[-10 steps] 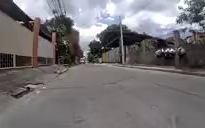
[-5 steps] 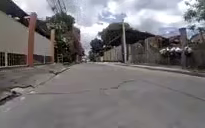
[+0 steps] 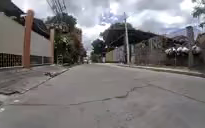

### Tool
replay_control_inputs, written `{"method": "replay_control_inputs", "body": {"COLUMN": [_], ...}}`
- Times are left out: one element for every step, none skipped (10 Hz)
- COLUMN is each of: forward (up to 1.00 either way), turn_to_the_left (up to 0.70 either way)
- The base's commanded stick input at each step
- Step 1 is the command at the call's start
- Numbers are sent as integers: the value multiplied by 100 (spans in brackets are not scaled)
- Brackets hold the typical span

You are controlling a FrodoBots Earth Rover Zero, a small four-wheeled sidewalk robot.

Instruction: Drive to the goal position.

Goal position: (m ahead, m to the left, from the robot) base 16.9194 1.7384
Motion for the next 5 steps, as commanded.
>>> {"method": "replay_control_inputs", "body": {"forward": [100,100,100,100,100], "turn_to_the_left": [4,4,4,4,4]}}
